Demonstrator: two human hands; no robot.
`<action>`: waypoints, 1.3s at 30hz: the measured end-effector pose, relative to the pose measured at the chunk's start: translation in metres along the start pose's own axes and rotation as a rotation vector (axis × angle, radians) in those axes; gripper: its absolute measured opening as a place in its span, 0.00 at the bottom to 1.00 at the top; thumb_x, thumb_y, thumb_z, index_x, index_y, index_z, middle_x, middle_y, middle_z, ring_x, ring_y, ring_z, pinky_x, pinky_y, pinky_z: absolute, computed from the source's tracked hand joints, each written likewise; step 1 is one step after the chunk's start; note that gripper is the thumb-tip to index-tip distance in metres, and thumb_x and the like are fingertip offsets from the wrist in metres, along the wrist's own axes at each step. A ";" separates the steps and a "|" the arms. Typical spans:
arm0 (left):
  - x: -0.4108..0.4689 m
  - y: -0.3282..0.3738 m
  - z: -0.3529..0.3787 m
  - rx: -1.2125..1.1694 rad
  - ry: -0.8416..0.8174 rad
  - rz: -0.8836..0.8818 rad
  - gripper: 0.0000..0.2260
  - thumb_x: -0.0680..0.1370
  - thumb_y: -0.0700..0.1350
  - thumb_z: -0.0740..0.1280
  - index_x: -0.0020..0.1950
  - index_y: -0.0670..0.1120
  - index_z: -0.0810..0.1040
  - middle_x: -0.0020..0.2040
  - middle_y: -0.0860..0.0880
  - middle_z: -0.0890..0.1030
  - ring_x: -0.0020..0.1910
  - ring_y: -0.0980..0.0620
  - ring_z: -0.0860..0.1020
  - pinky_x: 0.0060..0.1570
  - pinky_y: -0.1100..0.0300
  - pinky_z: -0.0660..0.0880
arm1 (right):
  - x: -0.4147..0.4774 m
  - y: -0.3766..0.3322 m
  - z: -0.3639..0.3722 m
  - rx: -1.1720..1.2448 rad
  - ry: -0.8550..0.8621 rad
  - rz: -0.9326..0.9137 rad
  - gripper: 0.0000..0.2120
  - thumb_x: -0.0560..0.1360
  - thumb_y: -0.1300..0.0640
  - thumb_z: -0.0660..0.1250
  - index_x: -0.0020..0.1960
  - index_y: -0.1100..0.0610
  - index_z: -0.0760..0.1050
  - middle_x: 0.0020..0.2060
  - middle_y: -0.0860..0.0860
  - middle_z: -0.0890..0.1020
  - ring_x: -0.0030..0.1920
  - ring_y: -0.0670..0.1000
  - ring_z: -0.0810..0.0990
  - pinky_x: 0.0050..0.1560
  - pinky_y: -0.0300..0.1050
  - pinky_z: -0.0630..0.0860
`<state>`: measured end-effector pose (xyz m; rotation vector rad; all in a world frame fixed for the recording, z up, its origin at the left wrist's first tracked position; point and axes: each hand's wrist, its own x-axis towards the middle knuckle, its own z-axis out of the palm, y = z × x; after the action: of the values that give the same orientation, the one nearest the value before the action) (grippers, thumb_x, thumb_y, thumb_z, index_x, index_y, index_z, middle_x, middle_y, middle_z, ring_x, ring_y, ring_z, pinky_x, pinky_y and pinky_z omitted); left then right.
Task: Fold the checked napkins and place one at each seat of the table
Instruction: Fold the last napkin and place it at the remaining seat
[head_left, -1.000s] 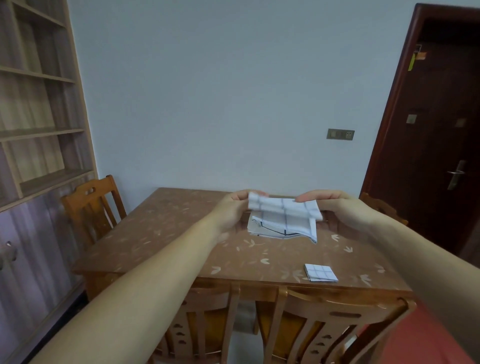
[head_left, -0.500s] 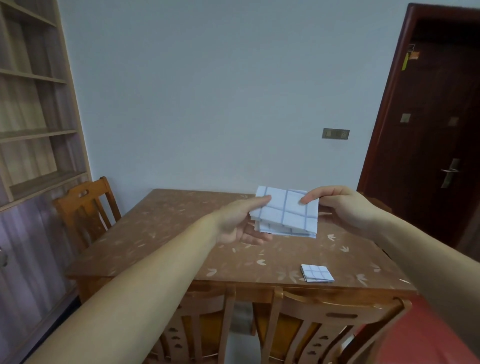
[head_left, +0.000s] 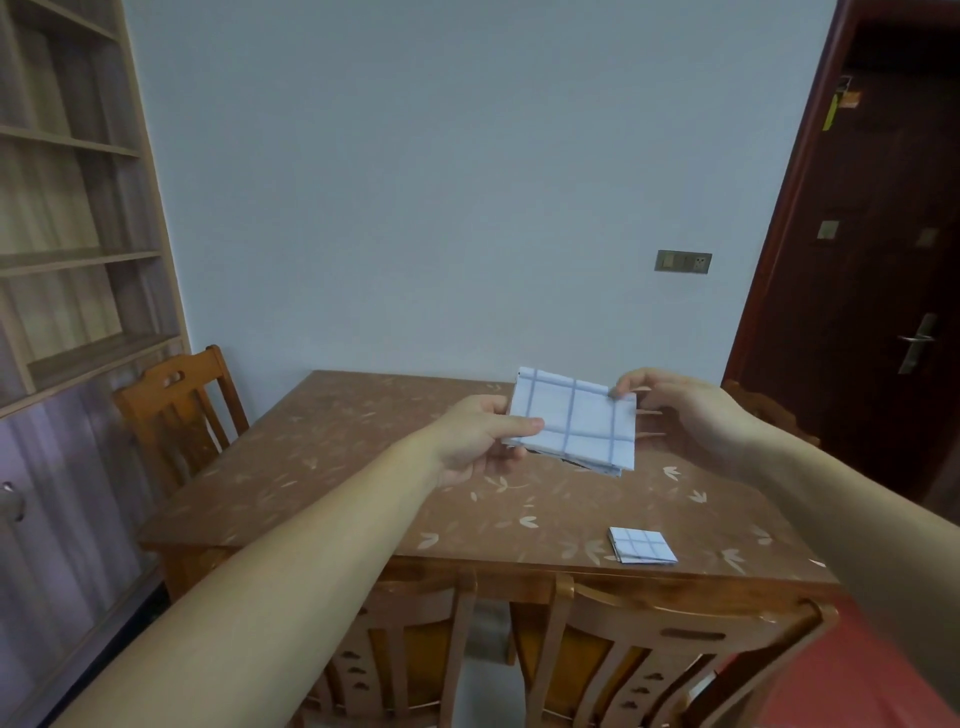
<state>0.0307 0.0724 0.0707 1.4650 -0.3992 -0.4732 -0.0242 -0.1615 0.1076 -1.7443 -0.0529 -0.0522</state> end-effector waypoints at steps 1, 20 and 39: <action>0.001 0.000 0.000 -0.016 0.007 0.010 0.06 0.77 0.38 0.69 0.53 0.43 0.78 0.38 0.49 0.79 0.27 0.57 0.75 0.27 0.65 0.73 | 0.001 0.001 0.002 0.081 0.016 0.020 0.13 0.81 0.61 0.53 0.54 0.56 0.77 0.47 0.59 0.80 0.43 0.55 0.81 0.41 0.46 0.79; 0.006 -0.008 -0.019 0.309 -0.064 0.078 0.03 0.80 0.41 0.66 0.51 0.46 0.80 0.35 0.47 0.77 0.24 0.55 0.71 0.25 0.63 0.71 | 0.014 0.014 0.018 -0.159 -0.034 0.055 0.10 0.77 0.54 0.68 0.54 0.59 0.81 0.46 0.53 0.86 0.43 0.50 0.85 0.40 0.39 0.80; 0.018 -0.016 -0.007 0.101 0.241 0.269 0.06 0.79 0.47 0.67 0.46 0.46 0.82 0.39 0.51 0.83 0.37 0.55 0.82 0.38 0.61 0.80 | 0.035 0.006 0.054 -0.227 0.125 -0.174 0.13 0.77 0.53 0.69 0.49 0.65 0.83 0.46 0.60 0.86 0.43 0.51 0.85 0.48 0.46 0.82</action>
<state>0.0485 0.0681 0.0534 1.5181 -0.4243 -0.0603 0.0110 -0.1095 0.0946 -1.9556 -0.1111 -0.3043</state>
